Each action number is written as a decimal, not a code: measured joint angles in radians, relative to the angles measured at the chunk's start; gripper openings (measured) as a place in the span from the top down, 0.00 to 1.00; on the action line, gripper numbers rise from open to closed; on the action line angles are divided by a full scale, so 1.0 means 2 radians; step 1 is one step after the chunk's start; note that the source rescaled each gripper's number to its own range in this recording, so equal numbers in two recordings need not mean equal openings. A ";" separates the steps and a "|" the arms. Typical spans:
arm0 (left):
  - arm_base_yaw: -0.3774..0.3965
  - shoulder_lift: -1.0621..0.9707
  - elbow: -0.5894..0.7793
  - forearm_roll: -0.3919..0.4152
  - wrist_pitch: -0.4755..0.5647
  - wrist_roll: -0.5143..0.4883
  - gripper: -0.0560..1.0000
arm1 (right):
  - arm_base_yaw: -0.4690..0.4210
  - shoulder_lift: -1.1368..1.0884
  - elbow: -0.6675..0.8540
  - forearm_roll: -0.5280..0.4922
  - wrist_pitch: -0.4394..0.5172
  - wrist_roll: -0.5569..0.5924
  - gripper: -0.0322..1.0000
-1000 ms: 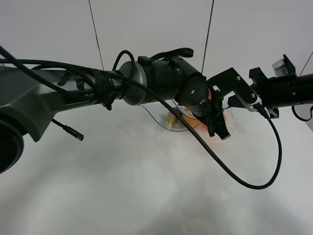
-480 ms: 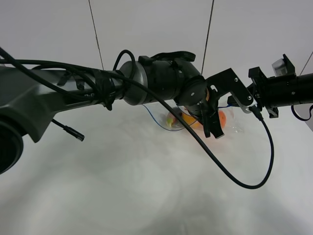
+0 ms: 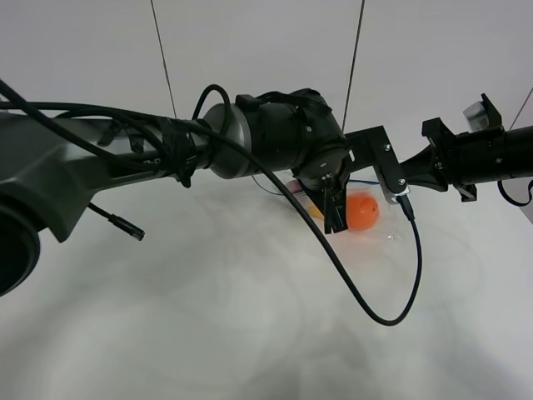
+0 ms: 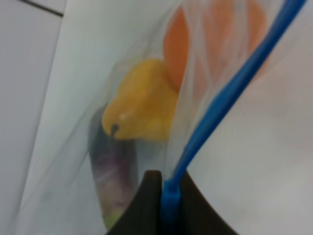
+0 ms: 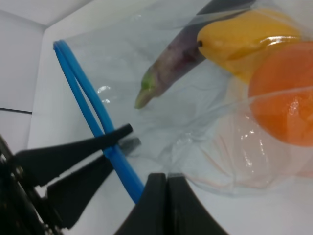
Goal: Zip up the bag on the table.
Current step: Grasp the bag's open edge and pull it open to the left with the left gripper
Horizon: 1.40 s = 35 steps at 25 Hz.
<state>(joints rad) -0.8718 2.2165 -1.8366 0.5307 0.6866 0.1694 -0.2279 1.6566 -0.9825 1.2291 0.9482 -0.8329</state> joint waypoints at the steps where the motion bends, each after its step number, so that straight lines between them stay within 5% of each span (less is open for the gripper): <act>1: 0.001 0.000 0.000 0.003 0.003 -0.002 0.94 | 0.000 0.000 0.000 0.000 -0.001 0.000 0.97; 35: 0.094 0.000 -0.001 0.099 0.053 -0.006 0.94 | 0.000 0.000 0.000 -0.012 -0.023 0.000 0.97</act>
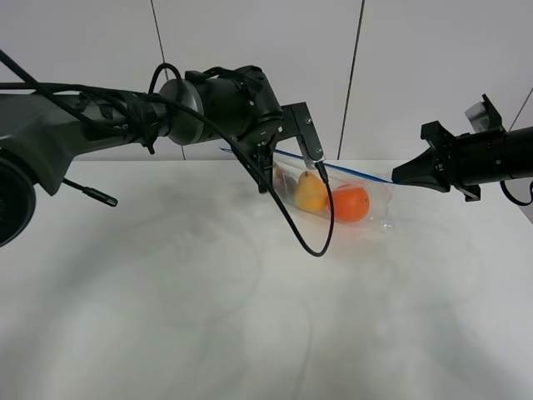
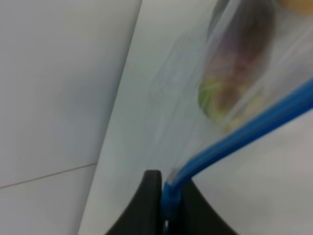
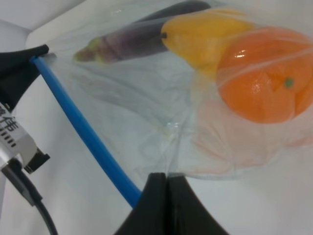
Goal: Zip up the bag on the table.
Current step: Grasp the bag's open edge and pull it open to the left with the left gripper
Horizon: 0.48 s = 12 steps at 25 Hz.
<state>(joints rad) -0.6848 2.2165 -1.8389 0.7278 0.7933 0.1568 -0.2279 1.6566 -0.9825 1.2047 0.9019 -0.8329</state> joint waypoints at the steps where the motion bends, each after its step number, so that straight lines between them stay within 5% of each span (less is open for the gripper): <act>1: 0.000 0.000 0.000 0.004 0.000 0.000 0.94 | 0.000 0.000 0.000 -0.001 0.000 0.000 0.97; 12: 0.016 0.000 0.000 0.018 0.014 0.000 0.94 | 0.000 0.000 0.000 -0.008 0.000 0.000 0.97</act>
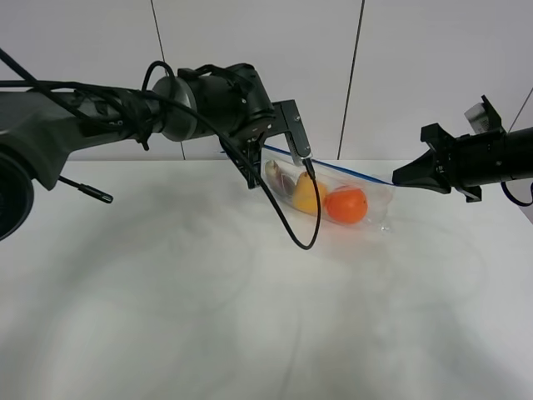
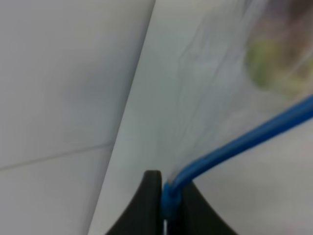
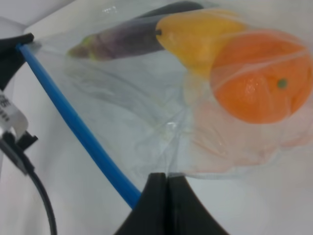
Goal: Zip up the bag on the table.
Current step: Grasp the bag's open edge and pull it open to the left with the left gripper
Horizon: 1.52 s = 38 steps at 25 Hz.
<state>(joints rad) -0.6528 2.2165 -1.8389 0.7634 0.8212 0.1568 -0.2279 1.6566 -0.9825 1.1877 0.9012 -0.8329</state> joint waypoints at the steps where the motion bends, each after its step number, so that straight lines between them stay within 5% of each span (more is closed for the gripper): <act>1: 0.002 0.000 0.000 0.001 0.002 -0.001 0.94 | 0.000 0.000 0.000 -0.002 -0.001 0.000 0.97; 38: 0.023 0.000 0.000 0.008 -0.005 -0.014 0.94 | 0.000 0.000 0.000 -0.015 -0.014 0.000 0.97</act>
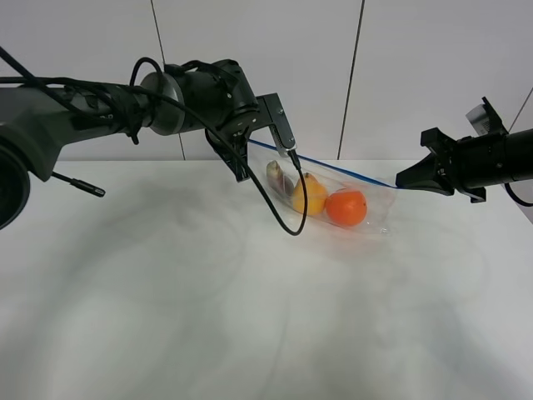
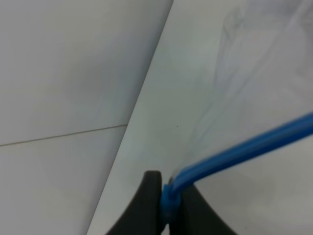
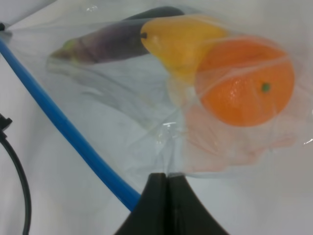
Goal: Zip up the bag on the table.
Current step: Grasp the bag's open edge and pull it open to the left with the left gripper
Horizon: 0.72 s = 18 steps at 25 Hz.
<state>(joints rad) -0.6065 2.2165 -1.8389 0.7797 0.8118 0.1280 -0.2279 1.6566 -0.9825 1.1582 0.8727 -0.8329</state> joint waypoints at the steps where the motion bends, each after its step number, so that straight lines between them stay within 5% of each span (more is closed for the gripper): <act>1: 0.000 0.000 0.000 0.000 0.000 0.000 0.94 | 0.000 0.000 0.000 0.000 0.000 0.000 0.97; 6: 0.001 0.000 0.000 0.002 0.001 -0.001 0.86 | 0.000 0.000 0.000 -0.009 -0.001 0.000 0.97; 11: 0.007 0.000 0.000 0.009 0.005 -0.006 0.63 | 0.000 0.000 0.000 -0.013 -0.002 0.000 0.97; 14: 0.009 0.000 0.000 0.010 0.005 -0.034 0.51 | 0.000 0.000 0.000 -0.016 -0.003 0.000 0.97; 18: 0.019 0.000 0.000 0.010 0.011 -0.095 0.46 | 0.000 0.000 0.000 -0.019 -0.005 0.000 0.97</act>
<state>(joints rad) -0.5677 2.2165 -1.8392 0.8006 0.8332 -0.0618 -0.2279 1.6566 -0.9825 1.1197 0.8626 -0.8329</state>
